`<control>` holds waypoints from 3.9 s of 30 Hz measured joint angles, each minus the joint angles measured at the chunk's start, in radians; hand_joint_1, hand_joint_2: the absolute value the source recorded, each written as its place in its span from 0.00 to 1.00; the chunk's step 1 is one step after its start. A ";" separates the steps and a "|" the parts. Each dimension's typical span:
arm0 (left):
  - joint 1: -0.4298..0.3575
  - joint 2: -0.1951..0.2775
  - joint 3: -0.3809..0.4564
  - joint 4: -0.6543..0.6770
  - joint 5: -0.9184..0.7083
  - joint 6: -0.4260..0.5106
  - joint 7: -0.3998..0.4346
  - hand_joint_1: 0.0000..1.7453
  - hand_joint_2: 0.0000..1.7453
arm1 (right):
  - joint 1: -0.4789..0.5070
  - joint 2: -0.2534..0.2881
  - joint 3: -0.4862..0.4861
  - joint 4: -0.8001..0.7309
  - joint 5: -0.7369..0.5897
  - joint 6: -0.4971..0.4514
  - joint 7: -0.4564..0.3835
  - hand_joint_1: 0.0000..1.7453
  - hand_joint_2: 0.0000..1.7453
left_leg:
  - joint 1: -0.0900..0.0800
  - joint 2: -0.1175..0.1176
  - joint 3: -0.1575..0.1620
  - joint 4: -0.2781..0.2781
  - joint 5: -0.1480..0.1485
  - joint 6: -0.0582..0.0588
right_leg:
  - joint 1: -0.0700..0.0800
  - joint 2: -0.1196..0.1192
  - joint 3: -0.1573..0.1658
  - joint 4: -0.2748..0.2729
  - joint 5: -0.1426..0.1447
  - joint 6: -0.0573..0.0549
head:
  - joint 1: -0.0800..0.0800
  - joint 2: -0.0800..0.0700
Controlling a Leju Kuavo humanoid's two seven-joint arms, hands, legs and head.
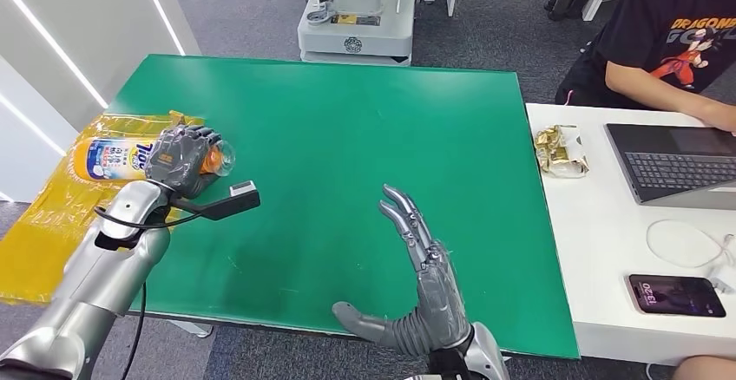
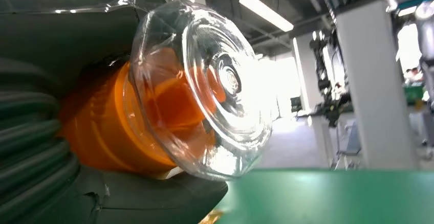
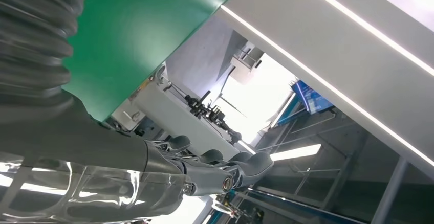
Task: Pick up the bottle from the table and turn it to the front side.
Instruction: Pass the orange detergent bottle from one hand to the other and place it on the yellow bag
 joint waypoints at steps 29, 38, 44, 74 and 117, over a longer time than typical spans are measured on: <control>-0.085 -0.005 -0.072 0.490 -0.110 -0.012 -0.075 0.20 1.00 | -0.097 0.006 0.021 0.067 -0.095 0.028 -0.065 0.00 1.00 | 0.000 -0.001 -0.001 0.000 0.000 0.000 | 0.000 -0.001 0.000 0.001 0.000 0.000 | 0.000 0.000; -0.082 0.000 -0.072 0.501 -0.115 0.002 -0.054 0.00 1.00 | -0.124 0.015 0.022 0.095 -0.118 0.027 -0.077 0.00 1.00 | 0.000 -0.001 -0.001 -0.001 0.001 0.000 | 0.000 -0.001 0.001 0.001 0.000 0.000 | 0.000 0.000; -0.075 0.003 -0.070 0.500 -0.126 0.011 -0.032 0.00 1.00 | -0.132 0.021 0.024 0.108 -0.123 0.035 -0.085 0.00 1.00 | 0.000 -0.001 0.001 -0.001 0.001 -0.001 | 0.000 0.000 0.002 0.001 0.000 0.000 | 0.000 0.000; 0.266 0.005 0.233 0.128 -0.130 0.314 -0.073 0.00 1.00 | -0.148 0.023 0.027 0.139 -0.137 0.023 -0.088 0.00 1.00 | 0.000 -0.001 0.000 -0.001 0.001 -0.002 | 0.000 0.000 0.000 0.002 0.000 -0.001 | 0.000 0.000; 0.382 -0.475 0.037 -0.563 1.426 0.065 -0.495 0.00 1.00 | -0.040 0.016 0.036 0.016 -0.155 -0.230 -0.067 0.00 1.00 | 0.000 -0.002 -0.001 -0.001 0.001 -0.002 | 0.000 -0.002 -0.001 0.001 0.000 0.000 | 0.000 0.000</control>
